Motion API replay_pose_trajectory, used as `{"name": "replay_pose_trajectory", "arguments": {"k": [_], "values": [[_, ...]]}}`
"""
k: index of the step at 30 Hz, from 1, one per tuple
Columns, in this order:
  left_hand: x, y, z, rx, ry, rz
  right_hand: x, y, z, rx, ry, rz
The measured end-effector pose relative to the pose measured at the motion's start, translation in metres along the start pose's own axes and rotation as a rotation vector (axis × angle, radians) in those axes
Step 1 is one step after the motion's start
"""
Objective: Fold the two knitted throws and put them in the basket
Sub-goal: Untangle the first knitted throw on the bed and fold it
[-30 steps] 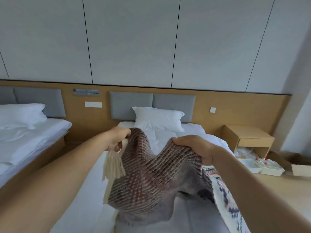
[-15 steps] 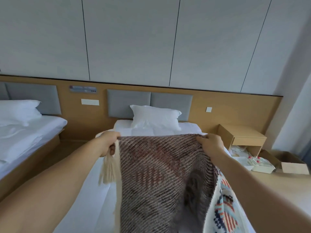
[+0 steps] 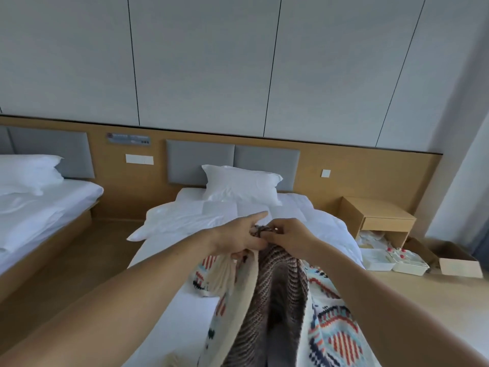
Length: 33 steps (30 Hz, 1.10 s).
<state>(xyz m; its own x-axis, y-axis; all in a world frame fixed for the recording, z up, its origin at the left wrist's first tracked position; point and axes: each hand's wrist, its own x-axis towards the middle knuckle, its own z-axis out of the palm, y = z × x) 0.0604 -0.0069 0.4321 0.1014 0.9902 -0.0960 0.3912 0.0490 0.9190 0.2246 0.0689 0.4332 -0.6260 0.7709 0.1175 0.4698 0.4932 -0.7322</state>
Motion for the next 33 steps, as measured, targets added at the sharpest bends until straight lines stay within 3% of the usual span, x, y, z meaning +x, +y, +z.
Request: {"name": "replay_pose_trajectory", "arguments": {"k": [4,9,14,18,21,24,27,30,33], "values": [[0.013,0.015,0.013,0.186,0.046,-0.030,-0.011,0.017,-0.025,0.308,-0.015,0.015],[0.031,0.046,0.022,0.206,0.212,0.006,-0.022,0.056,-0.043,0.423,-0.048,0.083],[0.042,0.085,0.013,0.203,0.404,0.043,-0.025,0.094,-0.051,0.355,0.014,0.181],[0.052,0.101,0.002,0.202,0.667,0.081,-0.024,0.114,-0.059,0.126,0.184,0.276],[0.059,0.107,-0.009,0.183,0.894,0.079,-0.030,0.129,-0.067,-0.062,0.228,0.290],[0.057,0.110,-0.022,0.292,1.081,0.035,-0.033,0.139,-0.080,-0.084,0.233,0.322],[0.054,0.091,-0.044,0.277,1.158,-0.011,-0.039,0.130,-0.100,0.118,0.079,0.325],[0.054,0.068,-0.064,0.179,1.190,-0.085,-0.058,0.100,-0.122,0.533,-0.065,0.308],[0.047,0.069,-0.067,0.273,1.202,-0.134,-0.064,0.066,-0.155,0.937,-0.182,0.230]]}}
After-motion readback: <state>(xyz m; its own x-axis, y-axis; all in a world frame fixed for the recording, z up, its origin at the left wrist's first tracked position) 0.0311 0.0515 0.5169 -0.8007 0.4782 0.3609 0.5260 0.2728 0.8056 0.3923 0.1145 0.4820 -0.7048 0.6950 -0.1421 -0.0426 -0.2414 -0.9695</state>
